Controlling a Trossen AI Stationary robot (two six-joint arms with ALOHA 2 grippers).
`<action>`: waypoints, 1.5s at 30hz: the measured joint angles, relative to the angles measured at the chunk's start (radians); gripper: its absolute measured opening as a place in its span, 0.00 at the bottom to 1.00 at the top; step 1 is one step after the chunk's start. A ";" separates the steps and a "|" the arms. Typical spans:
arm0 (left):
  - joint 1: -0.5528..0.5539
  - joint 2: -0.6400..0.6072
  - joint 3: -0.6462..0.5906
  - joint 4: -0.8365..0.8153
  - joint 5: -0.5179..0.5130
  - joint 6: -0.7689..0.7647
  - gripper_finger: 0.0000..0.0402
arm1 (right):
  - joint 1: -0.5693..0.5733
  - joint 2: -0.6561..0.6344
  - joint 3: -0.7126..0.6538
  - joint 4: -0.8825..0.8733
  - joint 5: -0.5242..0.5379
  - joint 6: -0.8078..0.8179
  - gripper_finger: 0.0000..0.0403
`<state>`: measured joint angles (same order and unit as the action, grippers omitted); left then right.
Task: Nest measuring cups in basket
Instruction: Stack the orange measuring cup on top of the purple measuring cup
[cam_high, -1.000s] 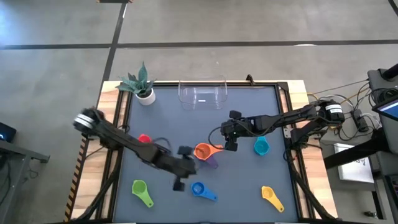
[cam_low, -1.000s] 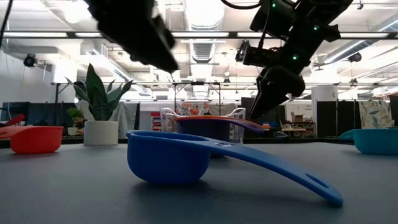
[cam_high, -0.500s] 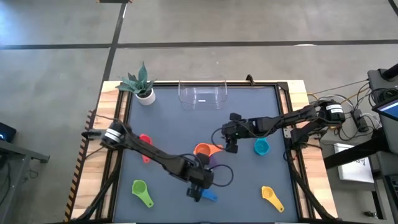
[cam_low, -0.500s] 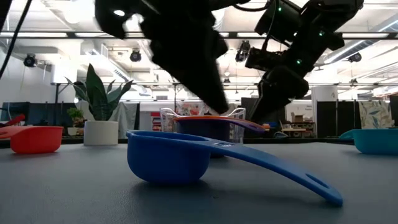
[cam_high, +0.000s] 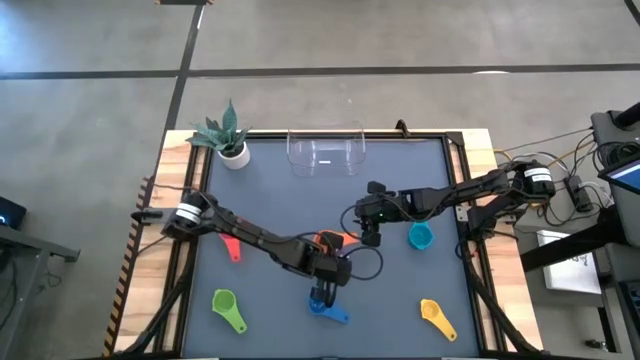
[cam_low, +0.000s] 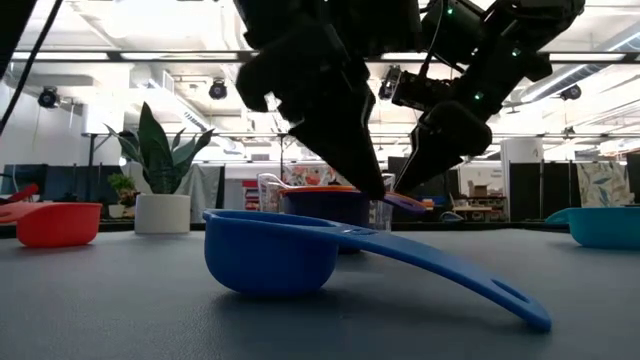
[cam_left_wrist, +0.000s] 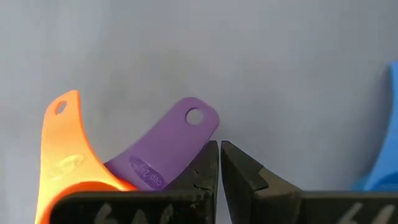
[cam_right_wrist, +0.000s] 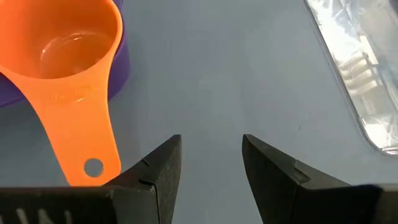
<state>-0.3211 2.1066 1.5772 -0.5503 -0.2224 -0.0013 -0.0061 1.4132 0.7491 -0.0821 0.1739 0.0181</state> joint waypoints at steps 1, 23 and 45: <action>0.002 0.004 0.000 0.001 0.006 -0.001 0.00 | 0.002 0.000 -0.002 0.003 0.001 0.000 0.40; 0.017 0.025 -0.003 0.026 0.023 0.000 0.00 | 0.011 0.081 -0.023 0.117 -0.071 -0.015 0.40; 0.079 0.025 -0.003 0.036 -0.074 -0.002 0.00 | 0.111 0.074 -0.019 0.117 -0.070 0.069 0.40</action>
<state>-0.2424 2.1311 1.5745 -0.5146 -0.2960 -0.0030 0.1049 1.4872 0.7303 0.0348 0.1034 0.0868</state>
